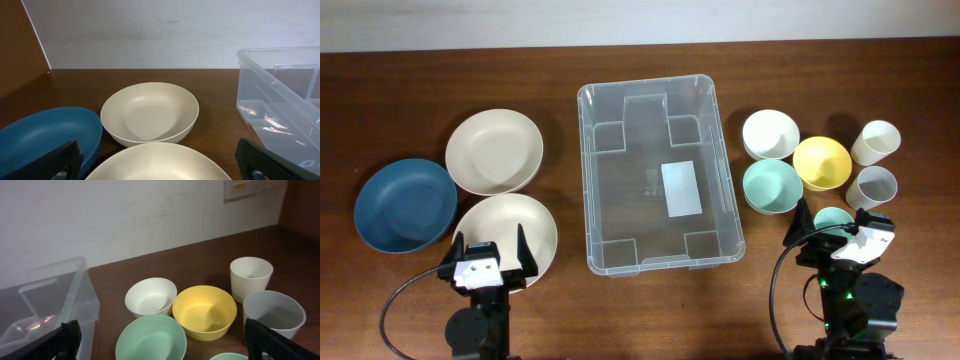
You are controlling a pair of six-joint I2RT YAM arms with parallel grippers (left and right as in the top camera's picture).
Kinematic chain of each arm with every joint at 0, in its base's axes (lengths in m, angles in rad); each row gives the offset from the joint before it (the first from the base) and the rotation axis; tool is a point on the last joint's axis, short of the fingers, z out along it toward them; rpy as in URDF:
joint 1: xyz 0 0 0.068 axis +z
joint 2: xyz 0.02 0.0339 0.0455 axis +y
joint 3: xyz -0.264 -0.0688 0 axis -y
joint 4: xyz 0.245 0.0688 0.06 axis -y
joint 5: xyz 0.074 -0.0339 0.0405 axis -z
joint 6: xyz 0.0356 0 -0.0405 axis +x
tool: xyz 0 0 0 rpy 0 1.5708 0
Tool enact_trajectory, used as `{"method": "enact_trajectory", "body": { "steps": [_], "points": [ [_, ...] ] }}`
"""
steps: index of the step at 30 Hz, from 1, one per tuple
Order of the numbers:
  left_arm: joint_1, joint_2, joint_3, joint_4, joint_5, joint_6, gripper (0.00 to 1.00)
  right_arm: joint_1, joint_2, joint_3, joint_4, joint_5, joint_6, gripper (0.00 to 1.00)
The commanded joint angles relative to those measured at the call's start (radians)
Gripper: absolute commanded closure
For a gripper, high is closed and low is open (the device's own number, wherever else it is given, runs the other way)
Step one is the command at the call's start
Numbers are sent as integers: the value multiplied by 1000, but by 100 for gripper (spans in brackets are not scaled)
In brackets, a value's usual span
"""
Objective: Pack container
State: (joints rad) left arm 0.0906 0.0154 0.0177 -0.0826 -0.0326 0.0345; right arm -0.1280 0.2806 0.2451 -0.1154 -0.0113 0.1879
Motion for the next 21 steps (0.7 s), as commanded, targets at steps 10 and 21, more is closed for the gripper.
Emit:
{"method": "enact_trajectory", "body": {
  "steps": [10,21],
  "points": [
    [-4,-10,-9,2,11,16,0,10,3,66,79,-47,135,1],
    [-4,-10,-9,2,11,16,0,9,79,248,-279,254,107,20]
  ]
}}
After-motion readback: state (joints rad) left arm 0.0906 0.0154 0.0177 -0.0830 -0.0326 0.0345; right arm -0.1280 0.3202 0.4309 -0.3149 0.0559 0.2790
